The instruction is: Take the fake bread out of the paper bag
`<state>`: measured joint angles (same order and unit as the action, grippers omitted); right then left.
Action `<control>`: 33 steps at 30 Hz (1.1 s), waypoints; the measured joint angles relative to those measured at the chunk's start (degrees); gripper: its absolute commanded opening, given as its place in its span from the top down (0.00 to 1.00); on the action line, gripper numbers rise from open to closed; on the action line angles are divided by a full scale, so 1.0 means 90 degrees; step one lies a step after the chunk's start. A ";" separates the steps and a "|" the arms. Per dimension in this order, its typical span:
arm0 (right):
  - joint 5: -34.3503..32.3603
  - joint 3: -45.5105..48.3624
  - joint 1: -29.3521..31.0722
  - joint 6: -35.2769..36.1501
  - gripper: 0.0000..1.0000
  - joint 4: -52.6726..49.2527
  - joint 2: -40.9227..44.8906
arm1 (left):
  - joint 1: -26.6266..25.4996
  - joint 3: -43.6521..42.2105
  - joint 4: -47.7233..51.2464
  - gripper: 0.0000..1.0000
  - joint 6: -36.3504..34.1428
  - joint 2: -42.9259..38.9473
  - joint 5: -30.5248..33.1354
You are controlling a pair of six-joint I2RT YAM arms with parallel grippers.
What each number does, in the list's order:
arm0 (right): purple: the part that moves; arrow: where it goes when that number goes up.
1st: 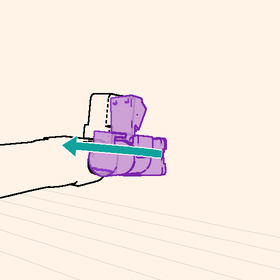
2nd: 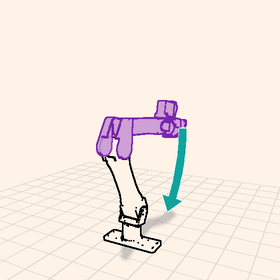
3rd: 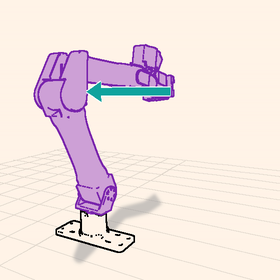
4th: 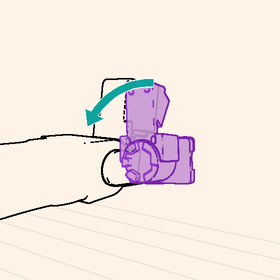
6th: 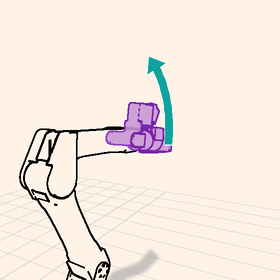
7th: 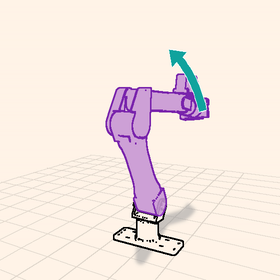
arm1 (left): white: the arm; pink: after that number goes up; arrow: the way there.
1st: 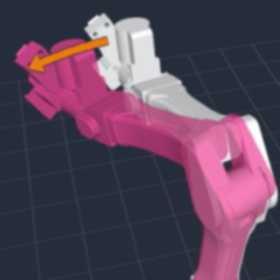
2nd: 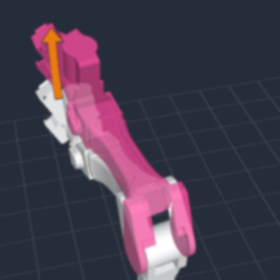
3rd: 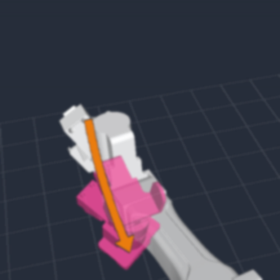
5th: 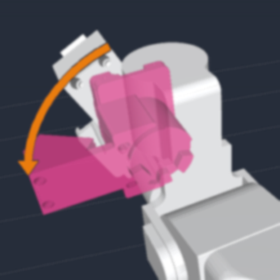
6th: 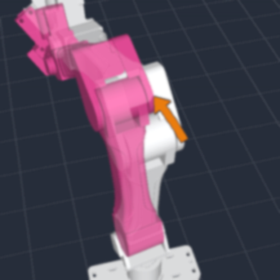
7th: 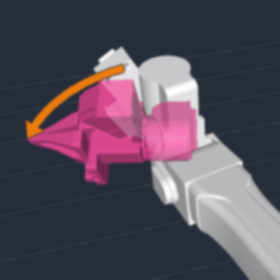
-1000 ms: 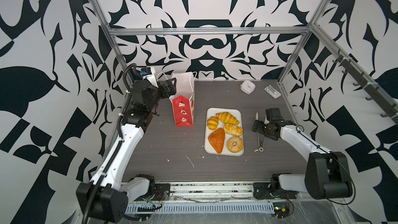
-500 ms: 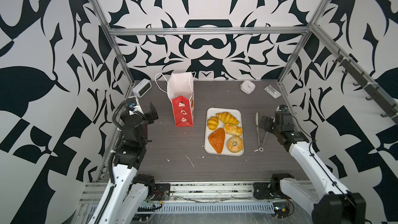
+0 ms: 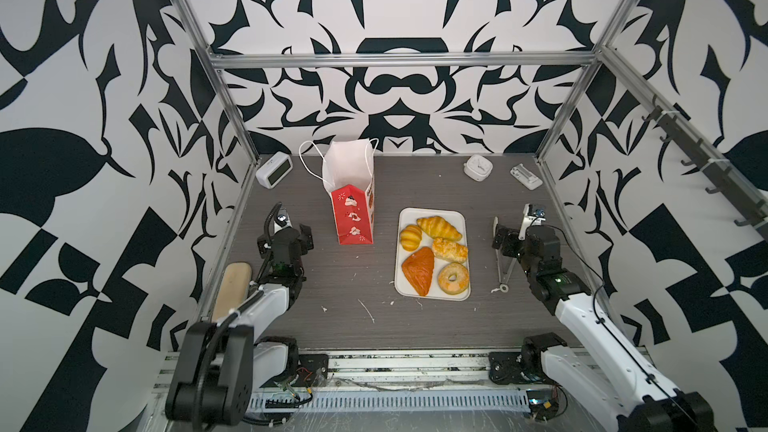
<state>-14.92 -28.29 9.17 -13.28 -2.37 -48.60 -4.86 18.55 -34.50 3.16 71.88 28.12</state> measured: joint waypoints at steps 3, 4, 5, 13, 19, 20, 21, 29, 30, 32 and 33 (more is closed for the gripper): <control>-0.0187 0.0158 0.0036 0.0180 0.00 0.0442 -0.0131 | 0.0231 -0.0104 -0.1127 0.01 0.0007 0.1120 -0.0313; -0.0253 0.0221 0.0041 0.0257 0.00 0.0612 -0.0209 | 0.0279 -0.0117 -0.1554 0.01 -0.0005 0.1554 -0.0393; -0.0318 0.0284 0.0046 0.0340 0.01 0.0794 -0.0296 | 0.0301 -0.0121 -0.1858 0.01 -0.0012 0.1868 -0.0430; -0.0726 0.0857 0.0051 0.0882 0.00 0.3050 -0.1979 | 0.0379 -0.0017 -0.2259 0.01 0.0056 0.2047 -0.0639; -0.0823 0.1047 0.0066 0.1345 0.00 0.4954 -0.4044 | 0.0379 0.0029 -0.2429 0.01 0.0075 0.2045 -0.0670; -0.0821 0.1059 0.0063 0.1375 0.00 0.5141 -0.4228 | 0.0379 0.0029 -0.2426 0.01 0.0075 0.2045 -0.0678; -0.0804 0.1059 0.0061 0.1406 0.00 0.5314 -0.4420 | 0.0379 0.0029 -0.2429 0.01 0.0075 0.2045 -0.0680; -0.0680 0.1059 -0.0121 0.1411 0.01 0.5943 -0.4636 | 0.0379 0.0029 -0.2433 0.01 0.0075 0.2045 -0.0682; -0.0678 0.1059 -0.0121 0.1411 0.01 0.5982 -0.4636 | 0.0379 0.0029 -0.2433 0.00 0.0075 0.2045 -0.0682; -0.0675 0.1059 -0.0121 0.1413 0.02 0.6025 -0.4636 | 0.0379 0.0029 -0.2433 0.01 0.0078 0.2045 -0.0682; -0.0675 0.1059 -0.0121 0.1413 0.02 0.6042 -0.4636 | 0.0381 0.0032 -0.2431 0.01 0.0085 0.2045 -0.0685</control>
<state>-20.99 -18.76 8.08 -0.56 52.01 -90.32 -1.43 18.83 -56.38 3.92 90.28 21.96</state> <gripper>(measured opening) 0.982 0.994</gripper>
